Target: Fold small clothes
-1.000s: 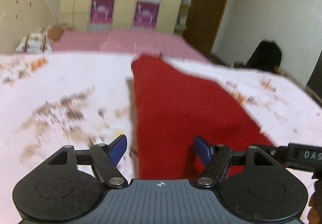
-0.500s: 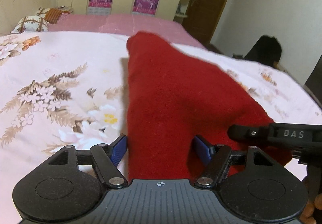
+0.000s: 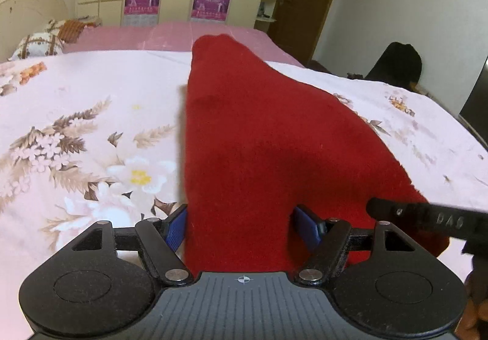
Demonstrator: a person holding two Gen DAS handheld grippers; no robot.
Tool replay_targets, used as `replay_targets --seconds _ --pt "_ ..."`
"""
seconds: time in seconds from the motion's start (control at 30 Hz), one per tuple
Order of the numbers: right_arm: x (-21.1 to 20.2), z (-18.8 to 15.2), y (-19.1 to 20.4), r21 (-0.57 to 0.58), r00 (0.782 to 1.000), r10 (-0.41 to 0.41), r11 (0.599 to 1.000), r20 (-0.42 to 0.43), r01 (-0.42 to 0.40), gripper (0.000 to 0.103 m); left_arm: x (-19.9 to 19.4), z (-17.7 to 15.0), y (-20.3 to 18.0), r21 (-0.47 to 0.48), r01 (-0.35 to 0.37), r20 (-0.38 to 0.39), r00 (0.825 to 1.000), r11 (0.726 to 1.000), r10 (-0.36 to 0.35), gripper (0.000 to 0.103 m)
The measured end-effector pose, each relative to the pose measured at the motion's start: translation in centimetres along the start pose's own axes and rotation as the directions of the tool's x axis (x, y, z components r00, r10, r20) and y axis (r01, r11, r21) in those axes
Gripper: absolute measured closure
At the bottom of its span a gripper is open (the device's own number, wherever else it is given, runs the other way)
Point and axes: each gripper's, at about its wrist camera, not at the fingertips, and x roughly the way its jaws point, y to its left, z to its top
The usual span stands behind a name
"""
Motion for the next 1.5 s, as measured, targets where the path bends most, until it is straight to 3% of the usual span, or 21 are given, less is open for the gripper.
replay_targets --seconds 0.2,0.37,0.57,0.97,1.07,1.2,1.37,1.5 --pt "-3.3 1.4 1.2 -0.052 0.996 -0.05 0.997 0.077 0.054 0.076 -1.5 0.9 0.4 -0.025 0.02 0.007 1.0 0.999 -0.02 0.03" --pt "-4.9 3.5 2.6 -0.134 0.985 -0.059 0.988 0.161 0.081 0.075 -3.2 3.2 0.3 -0.027 0.064 0.062 0.996 0.998 -0.063 0.03" --pt "-2.3 6.4 3.4 -0.124 0.99 -0.061 0.989 0.131 0.077 0.075 -1.6 6.6 0.7 -0.041 0.045 0.067 0.997 0.998 -0.042 0.03" --pt "5.9 11.0 6.1 -0.159 0.993 -0.07 0.984 0.098 0.085 0.077 6.7 11.9 1.5 -0.053 -0.025 0.036 0.999 0.998 0.027 0.03" --pt "8.2 11.3 6.3 -0.184 0.993 -0.082 0.978 0.083 0.096 0.077 9.0 12.1 1.8 -0.062 -0.047 0.02 0.999 0.997 0.048 0.03" --pt "11.6 9.5 5.1 -0.251 0.978 -0.2 0.946 0.056 0.208 0.081 11.6 11.1 2.6 -0.102 -0.046 -0.022 0.999 0.994 0.044 0.03" --pt "11.8 8.7 4.1 -0.219 0.975 -0.196 0.952 0.107 0.216 0.082 12.5 10.5 3.3 -0.145 -0.03 -0.022 0.999 0.989 0.027 0.021" --pt "11.7 8.7 3.8 -0.196 0.977 -0.185 0.959 0.106 0.203 0.081 12.2 10.6 2.4 -0.1 -0.071 -0.021 0.997 0.992 0.069 0.02"
